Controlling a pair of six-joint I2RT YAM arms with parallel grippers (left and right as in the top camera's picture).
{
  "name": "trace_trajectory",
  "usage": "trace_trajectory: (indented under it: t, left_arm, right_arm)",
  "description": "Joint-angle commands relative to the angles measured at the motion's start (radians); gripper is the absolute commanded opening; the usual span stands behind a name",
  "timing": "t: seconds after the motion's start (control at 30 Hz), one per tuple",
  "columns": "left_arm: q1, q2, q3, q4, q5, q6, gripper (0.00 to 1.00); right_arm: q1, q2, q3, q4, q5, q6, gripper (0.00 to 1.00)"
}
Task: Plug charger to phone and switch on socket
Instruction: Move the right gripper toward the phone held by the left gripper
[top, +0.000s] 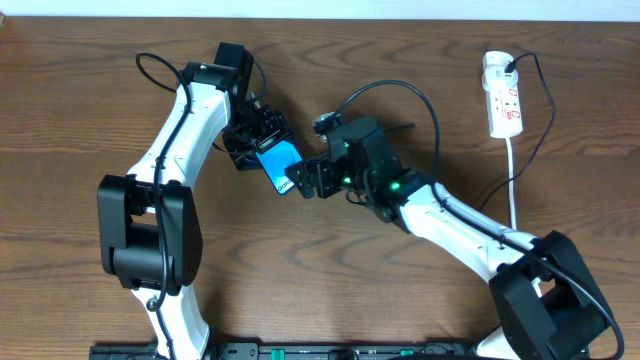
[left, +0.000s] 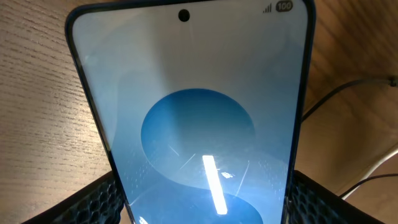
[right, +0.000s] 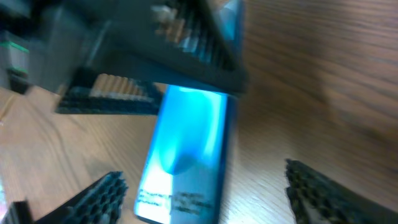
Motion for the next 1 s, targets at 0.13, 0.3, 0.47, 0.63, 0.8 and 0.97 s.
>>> trace_trajectory:
  t: [0.13, 0.3, 0.47, 0.63, 0.8, 0.97]
  left_arm:
    - [0.003, -0.027, 0.022, 0.000, 0.008, -0.009, 0.49]
    - [0.003, -0.027, 0.022, 0.000, 0.011, -0.009, 0.49]
    - [0.003, -0.027, 0.022, 0.002, 0.033, -0.009, 0.49]
    - [0.003, -0.027, 0.022, 0.002, 0.033, -0.009, 0.49]
    - [0.003, -0.027, 0.022, 0.002, 0.033, -0.009, 0.49]
    - [0.003, -0.027, 0.022, 0.002, 0.033, -0.009, 0.49]
  right_arm:
    - [0.016, 0.013, 0.014, 0.037, 0.038, 0.043, 0.57]
    - [0.020, 0.041, 0.014, 0.050, 0.034, 0.052, 0.51]
    - [0.021, 0.071, 0.014, 0.125, -0.032, 0.079, 0.48]
    - [0.020, 0.074, 0.014, 0.125, -0.043, 0.089, 0.40]
    - [0.021, 0.074, 0.014, 0.118, -0.048, 0.100, 0.27]
    - [0.020, 0.074, 0.014, 0.118, -0.048, 0.109, 0.08]
